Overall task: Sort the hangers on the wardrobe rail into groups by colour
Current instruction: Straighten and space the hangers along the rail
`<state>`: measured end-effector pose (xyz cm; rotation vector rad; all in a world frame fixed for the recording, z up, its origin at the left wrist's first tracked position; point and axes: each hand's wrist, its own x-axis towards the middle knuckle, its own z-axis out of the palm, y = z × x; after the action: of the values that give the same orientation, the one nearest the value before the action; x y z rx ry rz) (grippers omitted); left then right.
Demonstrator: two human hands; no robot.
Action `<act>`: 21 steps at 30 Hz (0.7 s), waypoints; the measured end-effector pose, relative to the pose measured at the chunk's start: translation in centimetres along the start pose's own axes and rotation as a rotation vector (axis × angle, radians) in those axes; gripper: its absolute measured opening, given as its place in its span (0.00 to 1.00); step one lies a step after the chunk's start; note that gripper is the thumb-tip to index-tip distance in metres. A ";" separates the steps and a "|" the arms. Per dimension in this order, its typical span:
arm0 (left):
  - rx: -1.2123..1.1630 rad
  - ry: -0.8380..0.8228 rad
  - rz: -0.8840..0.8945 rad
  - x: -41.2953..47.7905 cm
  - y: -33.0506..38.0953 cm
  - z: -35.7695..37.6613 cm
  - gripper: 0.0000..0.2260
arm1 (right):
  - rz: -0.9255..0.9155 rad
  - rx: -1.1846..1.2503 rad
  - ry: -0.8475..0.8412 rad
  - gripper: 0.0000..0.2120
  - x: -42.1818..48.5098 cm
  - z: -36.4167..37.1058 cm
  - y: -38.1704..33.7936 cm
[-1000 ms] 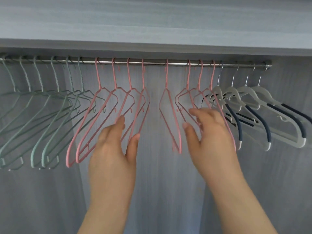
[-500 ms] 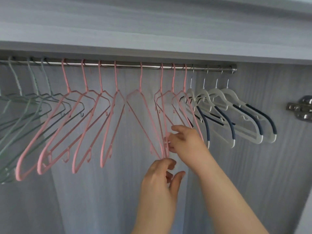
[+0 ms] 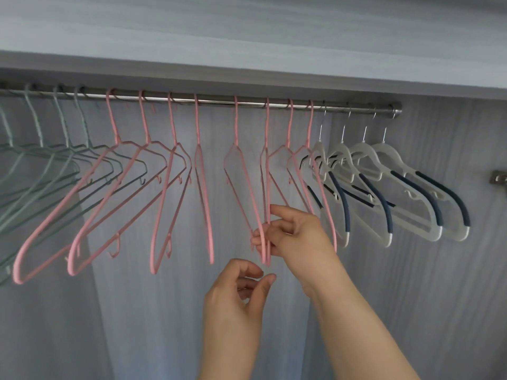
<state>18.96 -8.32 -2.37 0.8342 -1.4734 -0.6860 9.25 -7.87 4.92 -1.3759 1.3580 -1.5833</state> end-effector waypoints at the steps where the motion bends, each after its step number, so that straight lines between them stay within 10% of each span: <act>1: 0.000 0.003 -0.002 0.0 0.0 0.0 0.08 | -0.001 0.012 -0.010 0.18 0.0 0.0 0.0; 21: 0.023 0.082 -0.017 -1.1 0.5 -1.4 0.11 | 0.018 -0.027 0.007 0.19 -0.4 1.0 -0.2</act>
<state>20.26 -7.04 -2.47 0.8829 -1.4046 -0.6414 10.33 -7.72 4.96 -1.3717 1.3969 -1.5652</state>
